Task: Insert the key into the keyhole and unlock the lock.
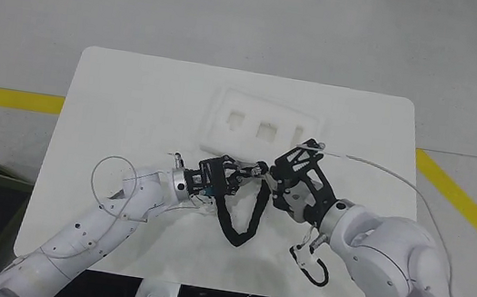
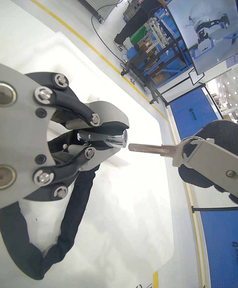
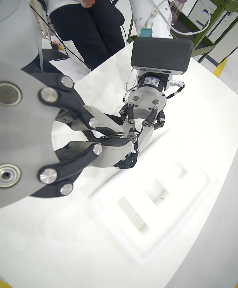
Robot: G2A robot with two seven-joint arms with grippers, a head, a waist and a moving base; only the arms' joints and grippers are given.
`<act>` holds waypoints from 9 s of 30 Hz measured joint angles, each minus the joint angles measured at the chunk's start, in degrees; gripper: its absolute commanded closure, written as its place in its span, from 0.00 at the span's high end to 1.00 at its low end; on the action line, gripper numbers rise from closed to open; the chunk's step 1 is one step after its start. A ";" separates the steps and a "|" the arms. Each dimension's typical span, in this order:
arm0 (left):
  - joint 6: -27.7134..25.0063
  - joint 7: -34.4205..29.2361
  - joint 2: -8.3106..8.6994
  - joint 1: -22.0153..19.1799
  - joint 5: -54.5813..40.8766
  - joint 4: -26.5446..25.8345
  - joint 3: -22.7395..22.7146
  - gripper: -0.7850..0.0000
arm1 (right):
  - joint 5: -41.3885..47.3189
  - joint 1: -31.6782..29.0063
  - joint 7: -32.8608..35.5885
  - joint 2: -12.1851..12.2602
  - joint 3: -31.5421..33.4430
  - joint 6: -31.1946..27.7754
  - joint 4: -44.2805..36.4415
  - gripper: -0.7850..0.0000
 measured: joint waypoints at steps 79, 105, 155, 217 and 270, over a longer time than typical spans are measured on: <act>0.00 0.01 0.00 0.00 0.00 -0.01 0.00 0.00 | -2.40 7.23 2.92 -2.95 -6.24 2.59 6.91 1.00; -14.69 -7.03 0.89 -0.31 -5.56 -1.81 -3.71 0.00 | 8.18 1.95 -3.64 0.19 8.64 -36.89 8.18 1.00; -33.21 -38.34 4.24 -7.77 -43.42 -2.75 1.28 0.00 | -27.21 12.60 -35.40 8.44 -3.78 -61.38 13.52 0.47; -19.75 -27.00 7.00 0.56 -23.01 -13.62 -4.53 0.00 | 5.85 21.11 -18.41 9.36 -15.51 -43.74 19.24 0.02; -7.71 -27.21 6.23 8.61 -12.49 -19.99 -10.82 0.00 | 10.59 14.67 -19.30 8.21 -11.10 -27.39 13.41 1.00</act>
